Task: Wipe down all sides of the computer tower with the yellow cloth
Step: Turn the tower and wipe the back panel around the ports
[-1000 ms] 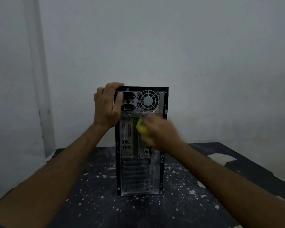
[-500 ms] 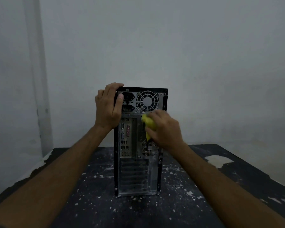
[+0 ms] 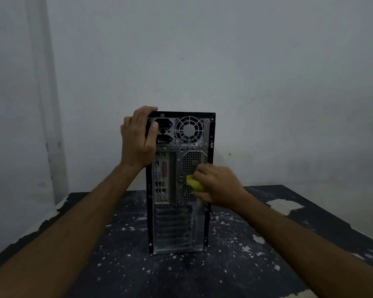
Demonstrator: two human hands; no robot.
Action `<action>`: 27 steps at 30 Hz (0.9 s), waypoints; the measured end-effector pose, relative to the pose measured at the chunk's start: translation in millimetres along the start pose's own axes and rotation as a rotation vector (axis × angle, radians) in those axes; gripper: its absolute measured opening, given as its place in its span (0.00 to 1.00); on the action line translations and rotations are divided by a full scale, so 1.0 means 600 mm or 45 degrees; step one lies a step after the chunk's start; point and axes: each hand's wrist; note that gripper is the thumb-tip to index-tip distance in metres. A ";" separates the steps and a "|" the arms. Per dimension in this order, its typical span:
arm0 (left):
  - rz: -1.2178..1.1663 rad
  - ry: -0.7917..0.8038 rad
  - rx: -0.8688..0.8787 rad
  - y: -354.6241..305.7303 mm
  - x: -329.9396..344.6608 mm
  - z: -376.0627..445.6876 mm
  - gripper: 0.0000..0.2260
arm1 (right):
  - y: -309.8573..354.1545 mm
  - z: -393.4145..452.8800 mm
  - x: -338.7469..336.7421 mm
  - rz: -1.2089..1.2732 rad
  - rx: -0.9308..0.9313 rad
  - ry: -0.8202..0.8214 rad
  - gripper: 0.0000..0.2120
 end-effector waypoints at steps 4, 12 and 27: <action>-0.010 -0.004 -0.003 0.000 0.004 0.000 0.16 | -0.020 0.011 -0.020 0.054 0.438 -0.223 0.18; -0.017 0.003 -0.003 0.000 0.003 0.000 0.17 | -0.037 -0.020 -0.022 0.074 0.472 -0.229 0.16; -0.025 0.014 0.003 0.001 0.004 -0.001 0.17 | -0.035 -0.045 -0.011 0.119 0.374 -0.118 0.16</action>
Point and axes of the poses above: each hand's wrist, its own z-axis towards the middle knuckle, its own x-axis out of the palm, y = z × x, and after that the axes turned 6 degrees about -z, right-handed
